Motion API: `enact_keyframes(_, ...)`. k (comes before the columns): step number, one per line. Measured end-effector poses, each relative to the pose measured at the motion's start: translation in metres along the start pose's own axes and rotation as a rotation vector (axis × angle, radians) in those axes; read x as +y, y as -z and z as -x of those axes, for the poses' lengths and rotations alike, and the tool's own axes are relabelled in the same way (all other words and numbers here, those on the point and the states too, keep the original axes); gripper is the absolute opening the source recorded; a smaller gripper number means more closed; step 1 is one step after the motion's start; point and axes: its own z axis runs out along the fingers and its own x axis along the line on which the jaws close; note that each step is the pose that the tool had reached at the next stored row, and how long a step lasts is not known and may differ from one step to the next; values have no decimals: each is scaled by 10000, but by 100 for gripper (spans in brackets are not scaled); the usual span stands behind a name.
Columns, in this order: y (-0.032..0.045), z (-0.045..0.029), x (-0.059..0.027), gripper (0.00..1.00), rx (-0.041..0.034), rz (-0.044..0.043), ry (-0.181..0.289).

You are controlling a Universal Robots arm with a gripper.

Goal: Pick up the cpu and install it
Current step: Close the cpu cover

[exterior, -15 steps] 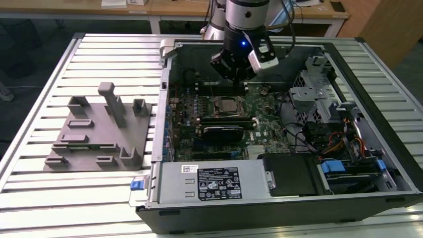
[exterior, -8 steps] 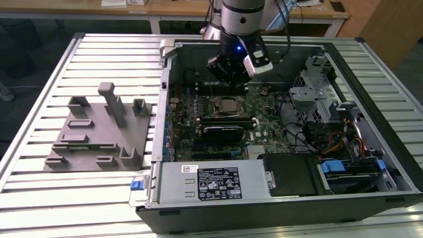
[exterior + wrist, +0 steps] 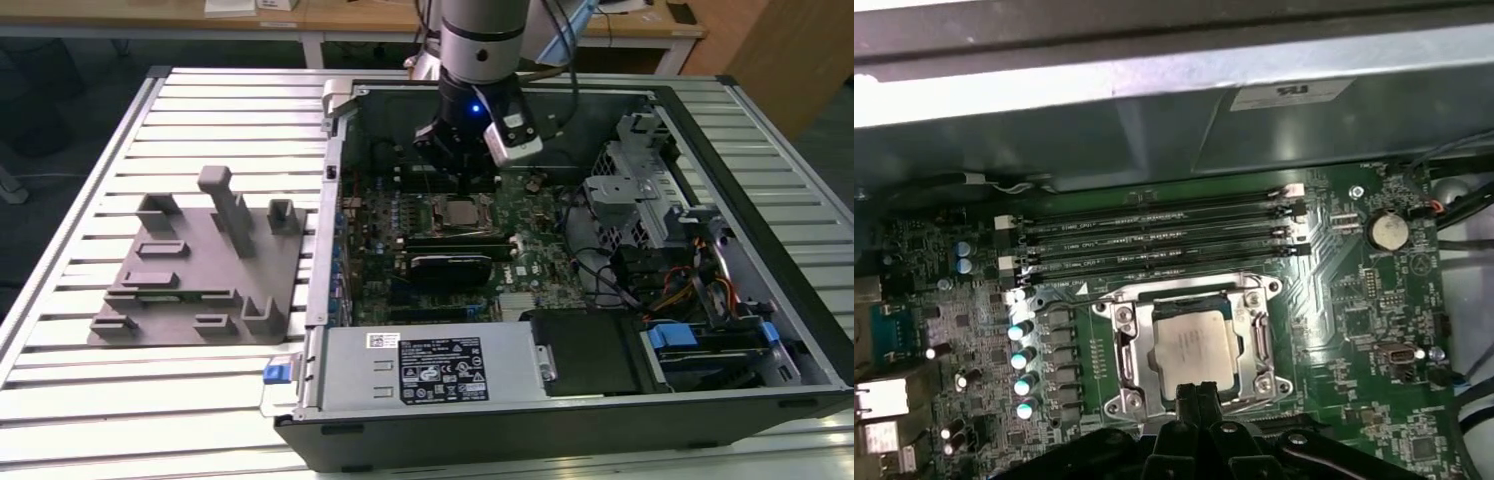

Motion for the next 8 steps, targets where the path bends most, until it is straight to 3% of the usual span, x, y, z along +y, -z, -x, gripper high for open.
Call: enact_keyframes(8,-82,-52,-8,11,6,9,302)
